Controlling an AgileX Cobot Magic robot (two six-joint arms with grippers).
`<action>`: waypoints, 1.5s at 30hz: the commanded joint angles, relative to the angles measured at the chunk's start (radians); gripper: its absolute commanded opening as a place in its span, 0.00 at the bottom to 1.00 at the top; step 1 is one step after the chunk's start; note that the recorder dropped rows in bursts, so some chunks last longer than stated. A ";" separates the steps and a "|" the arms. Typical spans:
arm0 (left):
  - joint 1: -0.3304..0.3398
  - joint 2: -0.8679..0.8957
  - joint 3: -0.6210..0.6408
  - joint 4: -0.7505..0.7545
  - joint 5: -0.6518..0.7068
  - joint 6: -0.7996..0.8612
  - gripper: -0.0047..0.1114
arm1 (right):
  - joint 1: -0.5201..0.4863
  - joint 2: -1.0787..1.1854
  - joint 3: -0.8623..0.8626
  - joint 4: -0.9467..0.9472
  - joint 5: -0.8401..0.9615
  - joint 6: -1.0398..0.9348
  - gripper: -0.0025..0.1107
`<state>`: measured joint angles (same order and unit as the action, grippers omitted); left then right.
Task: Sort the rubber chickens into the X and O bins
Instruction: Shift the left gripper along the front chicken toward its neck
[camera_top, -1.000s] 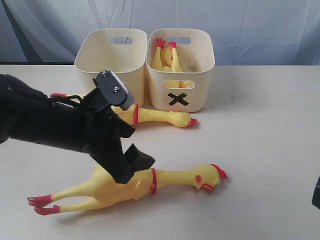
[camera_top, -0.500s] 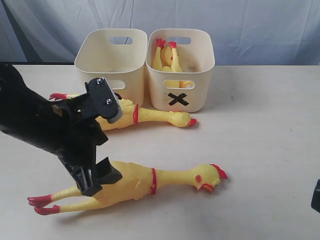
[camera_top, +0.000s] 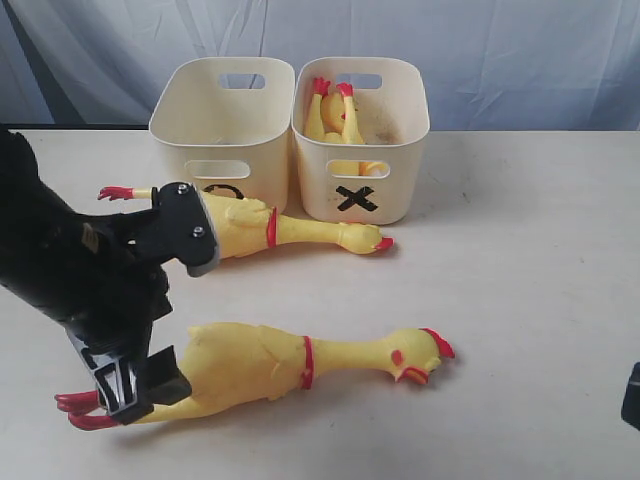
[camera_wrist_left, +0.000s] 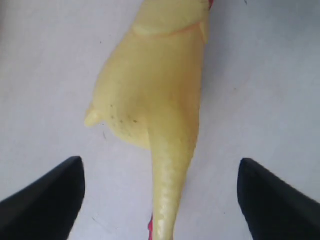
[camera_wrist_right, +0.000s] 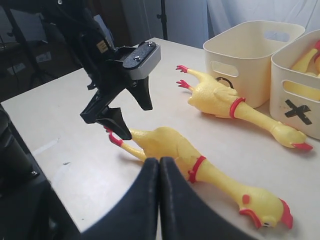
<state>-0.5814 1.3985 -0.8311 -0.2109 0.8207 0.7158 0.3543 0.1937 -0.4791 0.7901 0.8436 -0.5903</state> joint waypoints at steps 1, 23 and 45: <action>-0.007 -0.006 -0.005 0.015 0.016 -0.010 0.71 | -0.005 -0.006 0.005 0.006 -0.001 0.007 0.01; -0.009 0.067 -0.024 -0.002 -0.140 0.004 0.70 | -0.005 -0.006 0.005 0.022 0.014 0.012 0.01; -0.134 0.278 -0.219 -0.242 -0.236 0.315 0.70 | -0.005 -0.006 0.005 0.022 -0.012 0.012 0.01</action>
<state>-0.6997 1.6426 -1.0175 -0.4493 0.5810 1.0341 0.3543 0.1937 -0.4791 0.8072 0.8491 -0.5800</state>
